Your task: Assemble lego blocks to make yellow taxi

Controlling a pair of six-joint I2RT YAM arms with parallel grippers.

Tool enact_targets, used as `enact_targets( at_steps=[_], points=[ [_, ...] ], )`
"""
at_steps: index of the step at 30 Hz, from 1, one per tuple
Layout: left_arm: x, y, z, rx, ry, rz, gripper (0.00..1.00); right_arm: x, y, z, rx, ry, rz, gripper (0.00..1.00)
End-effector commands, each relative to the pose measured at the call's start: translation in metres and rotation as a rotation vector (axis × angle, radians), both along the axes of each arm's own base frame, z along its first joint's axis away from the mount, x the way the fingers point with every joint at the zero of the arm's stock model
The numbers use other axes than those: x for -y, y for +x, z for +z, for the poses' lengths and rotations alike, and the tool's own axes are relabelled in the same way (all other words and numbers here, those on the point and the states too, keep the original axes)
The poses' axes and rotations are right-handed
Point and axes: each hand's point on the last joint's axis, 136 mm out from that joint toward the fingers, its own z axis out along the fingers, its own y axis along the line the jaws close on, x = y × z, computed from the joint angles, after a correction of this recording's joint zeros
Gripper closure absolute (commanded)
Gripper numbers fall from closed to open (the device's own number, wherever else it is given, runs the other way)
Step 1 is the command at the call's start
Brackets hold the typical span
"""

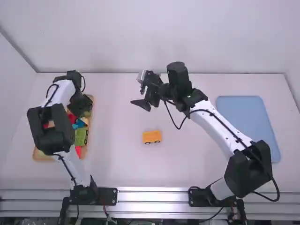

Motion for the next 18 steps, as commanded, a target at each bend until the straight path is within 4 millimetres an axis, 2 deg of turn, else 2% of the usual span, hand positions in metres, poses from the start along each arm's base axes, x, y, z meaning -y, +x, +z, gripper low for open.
enact_targets(
  at_steps=[1,9,13,18],
  points=[
    [-0.004,-0.015,-0.013,-0.045,0.005,0.066,0.59,-0.001,0.004,0.012,0.022,0.011,-0.009,0.02],
    [-0.010,-0.027,-0.039,-0.038,-0.035,0.108,0.59,-0.001,0.004,0.012,0.021,0.010,-0.009,0.02],
    [-0.014,-0.033,-0.045,-0.045,-0.039,0.123,0.59,-0.001,0.004,0.012,0.021,0.011,-0.008,0.02],
    [-0.004,-0.022,-0.049,0.006,-0.098,0.110,0.60,-0.001,0.004,0.012,0.022,0.011,-0.008,0.02]
  ],
)
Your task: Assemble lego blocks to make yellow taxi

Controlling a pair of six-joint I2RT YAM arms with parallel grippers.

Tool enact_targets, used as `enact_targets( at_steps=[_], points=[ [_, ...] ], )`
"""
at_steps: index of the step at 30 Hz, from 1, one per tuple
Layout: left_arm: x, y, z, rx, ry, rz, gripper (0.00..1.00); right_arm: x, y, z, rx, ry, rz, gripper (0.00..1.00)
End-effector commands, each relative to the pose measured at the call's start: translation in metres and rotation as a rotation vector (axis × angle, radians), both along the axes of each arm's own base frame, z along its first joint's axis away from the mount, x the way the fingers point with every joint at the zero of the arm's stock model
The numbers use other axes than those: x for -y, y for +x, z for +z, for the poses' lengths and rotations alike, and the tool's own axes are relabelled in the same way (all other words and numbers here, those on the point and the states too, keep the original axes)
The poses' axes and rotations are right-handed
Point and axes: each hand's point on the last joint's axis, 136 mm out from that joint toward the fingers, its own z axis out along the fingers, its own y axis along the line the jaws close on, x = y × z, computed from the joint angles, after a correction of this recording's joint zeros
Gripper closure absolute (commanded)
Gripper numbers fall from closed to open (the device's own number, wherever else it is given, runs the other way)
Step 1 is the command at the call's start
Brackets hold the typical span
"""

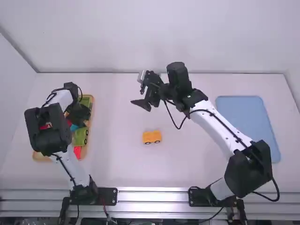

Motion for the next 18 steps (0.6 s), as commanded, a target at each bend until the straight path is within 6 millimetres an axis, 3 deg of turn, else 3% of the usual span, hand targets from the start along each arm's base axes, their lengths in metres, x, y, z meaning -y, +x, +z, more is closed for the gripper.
enact_targets(
  at_steps=[1,12,18],
  points=[
    [0.008,0.000,-0.004,0.006,-0.043,-0.004,0.60,-0.002,0.002,0.013,0.022,0.016,0.001,0.02],
    [0.004,0.002,-0.013,0.025,-0.005,0.003,0.58,-0.001,0.003,0.013,0.021,0.015,0.000,0.02],
    [-0.001,-0.001,-0.026,0.038,0.028,0.025,0.64,-0.001,0.003,0.012,0.019,0.014,-0.001,0.02]
  ],
)
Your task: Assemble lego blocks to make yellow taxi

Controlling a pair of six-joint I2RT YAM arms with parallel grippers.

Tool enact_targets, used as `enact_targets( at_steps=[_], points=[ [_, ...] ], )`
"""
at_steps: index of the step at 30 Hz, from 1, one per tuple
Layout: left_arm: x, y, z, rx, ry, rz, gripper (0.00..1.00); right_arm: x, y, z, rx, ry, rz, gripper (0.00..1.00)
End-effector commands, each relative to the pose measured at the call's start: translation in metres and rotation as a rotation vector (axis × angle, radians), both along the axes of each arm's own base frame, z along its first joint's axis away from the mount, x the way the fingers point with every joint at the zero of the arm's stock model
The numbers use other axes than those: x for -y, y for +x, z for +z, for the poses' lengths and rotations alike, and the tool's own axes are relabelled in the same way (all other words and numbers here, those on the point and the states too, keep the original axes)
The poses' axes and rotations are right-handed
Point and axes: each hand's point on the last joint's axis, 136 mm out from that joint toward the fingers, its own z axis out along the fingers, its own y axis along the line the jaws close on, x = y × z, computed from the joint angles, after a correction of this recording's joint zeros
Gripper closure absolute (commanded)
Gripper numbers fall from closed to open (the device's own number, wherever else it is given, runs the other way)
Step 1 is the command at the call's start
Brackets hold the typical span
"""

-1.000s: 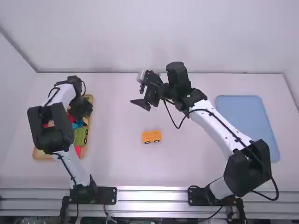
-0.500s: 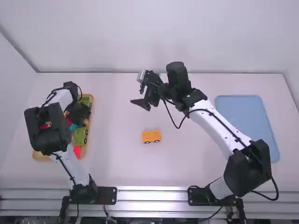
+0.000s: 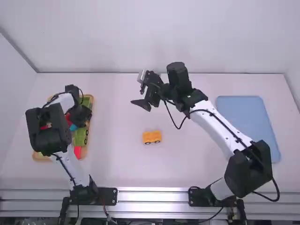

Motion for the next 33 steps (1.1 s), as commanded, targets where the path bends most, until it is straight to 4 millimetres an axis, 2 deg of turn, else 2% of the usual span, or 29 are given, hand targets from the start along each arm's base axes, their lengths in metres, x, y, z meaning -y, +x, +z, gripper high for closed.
enact_targets(
  at_steps=[1,6,8,11,14,17,19,20,26,28,30,33],
  points=[
    [-0.001,-0.008,-0.008,-0.026,0.018,0.011,0.64,-0.001,0.003,0.012,0.019,0.014,0.000,0.02],
    [-0.011,-0.004,-0.009,0.000,0.060,0.017,0.73,-0.001,0.002,0.012,0.019,0.014,0.000,0.02],
    [-0.010,-0.001,-0.009,0.006,0.062,0.001,0.82,-0.002,0.002,0.012,0.019,0.014,0.002,0.02],
    [-0.008,0.008,-0.007,0.038,0.056,-0.062,0.87,-0.002,0.002,0.012,0.020,0.014,0.001,0.02],
    [0.002,0.028,0.005,0.111,-0.005,-0.174,0.98,-0.001,0.003,0.012,0.019,0.014,0.000,0.02],
    [-0.001,0.033,0.018,0.130,-0.015,-0.179,0.98,-0.001,0.003,0.012,0.019,0.012,-0.003,0.02],
    [-0.007,0.033,0.029,0.126,0.003,-0.171,0.97,0.000,0.006,0.010,0.020,0.000,-0.025,0.02],
    [-0.012,0.030,0.033,0.102,0.028,-0.154,0.92,0.002,0.008,0.008,0.020,-0.008,-0.039,0.02],
    [-0.014,0.010,0.031,0.010,0.052,-0.108,0.90,0.003,0.008,0.005,0.010,-0.018,-0.046,0.02],
    [-0.013,0.009,0.026,0.006,0.067,-0.114,0.76,0.003,0.008,0.006,0.011,-0.018,-0.046,0.02],
    [-0.012,0.008,0.023,0.010,0.061,-0.116,0.74,0.003,0.008,0.005,0.010,-0.018,-0.046,0.01],
    [-0.013,0.001,0.014,0.000,0.054,-0.105,0.60,0.003,0.008,0.005,0.009,-0.018,-0.046,0.02]
  ],
)
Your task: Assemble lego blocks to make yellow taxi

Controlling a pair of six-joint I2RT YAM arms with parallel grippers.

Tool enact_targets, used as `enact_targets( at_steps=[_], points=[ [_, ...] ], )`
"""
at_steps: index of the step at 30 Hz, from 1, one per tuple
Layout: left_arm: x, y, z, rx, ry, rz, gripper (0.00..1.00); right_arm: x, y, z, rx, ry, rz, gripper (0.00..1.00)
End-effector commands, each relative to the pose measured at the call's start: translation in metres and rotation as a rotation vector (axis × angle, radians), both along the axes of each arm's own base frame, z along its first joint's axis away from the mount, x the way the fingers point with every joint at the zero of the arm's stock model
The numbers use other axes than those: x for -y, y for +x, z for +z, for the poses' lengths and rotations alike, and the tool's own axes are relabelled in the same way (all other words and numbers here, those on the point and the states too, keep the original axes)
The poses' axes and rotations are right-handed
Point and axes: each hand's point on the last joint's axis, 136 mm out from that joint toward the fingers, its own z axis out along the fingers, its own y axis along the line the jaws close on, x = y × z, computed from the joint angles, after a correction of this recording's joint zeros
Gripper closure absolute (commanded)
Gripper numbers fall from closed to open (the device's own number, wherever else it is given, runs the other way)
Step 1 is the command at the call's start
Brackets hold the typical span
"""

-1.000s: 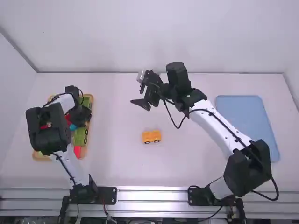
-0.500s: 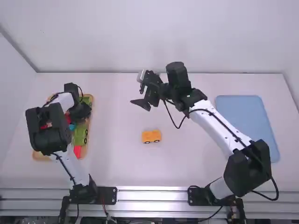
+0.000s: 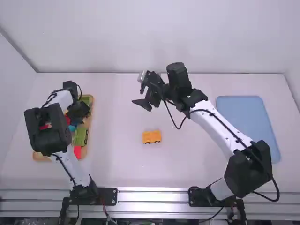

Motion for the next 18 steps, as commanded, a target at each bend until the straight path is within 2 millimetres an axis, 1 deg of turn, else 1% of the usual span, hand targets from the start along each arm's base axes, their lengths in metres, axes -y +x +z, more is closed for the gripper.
enact_targets(
  at_steps=[1,3,7,11,13,14,16,17,18],
  points=[
    [-0.001,-0.013,-0.002,-0.024,0.005,0.019,0.57,-0.002,0.003,0.013,0.020,0.015,0.000,0.02],
    [-0.004,-0.016,-0.003,-0.029,0.015,0.025,0.53,-0.002,0.002,0.012,0.019,0.014,0.000,0.02],
    [-0.006,-0.009,-0.002,-0.003,0.021,0.023,0.48,-0.002,0.003,0.013,0.020,0.015,0.000,0.02],
    [-0.008,-0.009,-0.002,-0.001,0.032,0.026,0.46,-0.002,0.003,0.012,0.019,0.014,0.000,0.02],
    [-0.012,-0.010,-0.003,-0.006,0.062,0.026,0.44,-0.002,0.002,0.012,0.019,0.014,0.001,0.02],
    [-0.016,-0.008,-0.003,-0.003,0.084,-0.001,0.43,-0.002,0.003,0.012,0.020,0.014,0.000,0.02],
    [-0.015,-0.004,-0.005,0.012,0.082,-0.052,0.43,-0.002,0.003,0.012,0.020,0.014,0.001,0.02],
    [-0.012,-0.003,-0.005,0.020,0.070,-0.080,0.44,-0.002,0.003,0.013,0.021,0.015,0.001,0.02],
    [-0.008,-0.002,-0.006,0.024,0.051,-0.112,0.49,-0.002,0.003,0.013,0.022,0.015,0.001,0.02]
  ],
)
